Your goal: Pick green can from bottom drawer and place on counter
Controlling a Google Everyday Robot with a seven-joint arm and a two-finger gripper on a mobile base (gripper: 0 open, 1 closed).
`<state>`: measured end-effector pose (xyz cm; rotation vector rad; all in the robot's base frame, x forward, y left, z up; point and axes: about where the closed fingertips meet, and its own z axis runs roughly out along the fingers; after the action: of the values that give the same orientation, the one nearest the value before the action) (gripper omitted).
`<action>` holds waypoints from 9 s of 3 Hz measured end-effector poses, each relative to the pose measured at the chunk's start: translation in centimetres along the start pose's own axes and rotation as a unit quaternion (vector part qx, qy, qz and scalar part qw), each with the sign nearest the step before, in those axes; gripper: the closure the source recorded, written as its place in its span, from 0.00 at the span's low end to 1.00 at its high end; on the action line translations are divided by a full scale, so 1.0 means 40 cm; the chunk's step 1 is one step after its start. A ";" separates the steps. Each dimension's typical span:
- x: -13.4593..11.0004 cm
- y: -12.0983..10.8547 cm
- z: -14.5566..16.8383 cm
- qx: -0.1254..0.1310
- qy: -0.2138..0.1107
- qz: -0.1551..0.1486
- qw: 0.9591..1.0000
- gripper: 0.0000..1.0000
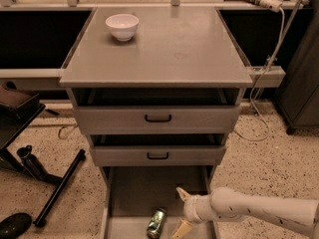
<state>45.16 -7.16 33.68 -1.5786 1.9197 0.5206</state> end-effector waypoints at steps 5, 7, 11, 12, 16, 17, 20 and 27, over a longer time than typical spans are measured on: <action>-0.022 0.047 0.342 -0.044 -0.070 -0.160 0.984 0.00; -0.036 0.023 0.374 -0.041 -0.062 -0.211 0.975 0.00; 0.022 -0.103 0.432 -0.008 -0.033 -0.319 0.947 0.00; 0.042 -0.117 0.423 -0.008 -0.021 -0.328 0.944 0.00; 0.072 -0.029 0.465 -0.058 0.006 -0.349 0.935 0.00; 0.080 -0.001 0.497 -0.076 0.008 -0.351 0.933 0.00; 0.169 -0.001 0.528 -0.105 0.042 -0.320 0.941 0.00; 0.193 0.098 0.584 -0.124 0.102 -0.304 0.939 0.00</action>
Offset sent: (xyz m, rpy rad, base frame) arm -0.0101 0.0321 -0.0423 0.0488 -0.1069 0.1697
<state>45.00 2.79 10.84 -2.3423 1.4149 0.3439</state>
